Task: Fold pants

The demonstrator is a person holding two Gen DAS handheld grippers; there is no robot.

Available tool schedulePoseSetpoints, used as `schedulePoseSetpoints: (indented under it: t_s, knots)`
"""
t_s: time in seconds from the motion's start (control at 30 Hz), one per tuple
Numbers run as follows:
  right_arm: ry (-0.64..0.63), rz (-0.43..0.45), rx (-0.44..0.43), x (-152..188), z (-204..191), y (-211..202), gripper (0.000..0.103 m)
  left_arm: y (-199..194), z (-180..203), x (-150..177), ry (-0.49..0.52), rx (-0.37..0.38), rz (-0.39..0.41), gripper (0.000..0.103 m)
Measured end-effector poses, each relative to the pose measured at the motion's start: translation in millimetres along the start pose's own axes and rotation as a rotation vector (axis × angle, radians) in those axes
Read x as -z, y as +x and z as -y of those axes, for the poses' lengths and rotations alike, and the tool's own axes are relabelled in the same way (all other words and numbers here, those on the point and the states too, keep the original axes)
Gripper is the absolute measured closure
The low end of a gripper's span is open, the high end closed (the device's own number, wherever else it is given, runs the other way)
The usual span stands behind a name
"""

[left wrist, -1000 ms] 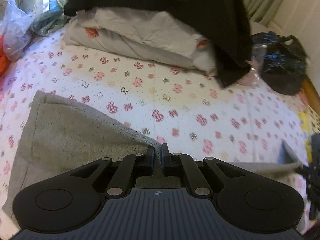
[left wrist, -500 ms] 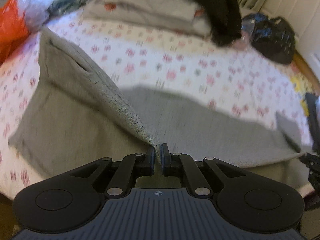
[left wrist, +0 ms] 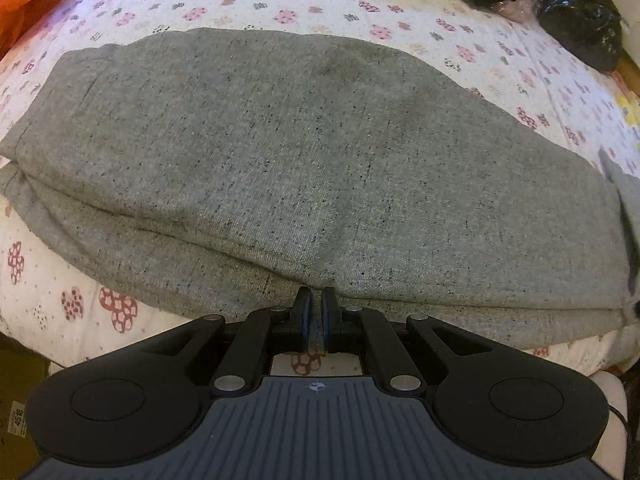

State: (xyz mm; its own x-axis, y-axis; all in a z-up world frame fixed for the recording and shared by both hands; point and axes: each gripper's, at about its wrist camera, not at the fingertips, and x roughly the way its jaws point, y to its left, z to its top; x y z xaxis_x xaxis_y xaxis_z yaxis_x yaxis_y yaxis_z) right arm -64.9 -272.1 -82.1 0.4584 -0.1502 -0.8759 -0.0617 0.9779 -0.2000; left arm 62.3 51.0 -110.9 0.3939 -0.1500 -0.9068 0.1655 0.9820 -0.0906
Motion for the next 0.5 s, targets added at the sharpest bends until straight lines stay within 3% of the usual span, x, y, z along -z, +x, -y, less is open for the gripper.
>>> schedulePoseSetpoints:
  t_s: [0.1,0.2,0.37,0.5]
  knots:
    - [0.136,0.065,-0.054,-4.1,17.4,-22.7,0.044,-0.8,-0.9,1.1,0.001,-0.004,0.002,0.097]
    - [0.265,0.137,-0.044,-23.2,37.8,-33.0,0.044,0.8,3.4,3.2,0.011,-0.017,0.008,0.097]
    - [0.325,0.178,0.105,-68.0,51.8,-0.2,0.045,1.4,3.0,5.4,-0.002,-0.012,0.007,0.097]
    - [0.335,0.138,0.195,-98.7,56.3,42.8,0.045,0.7,-0.5,5.4,-0.014,-0.004,0.001,0.097]
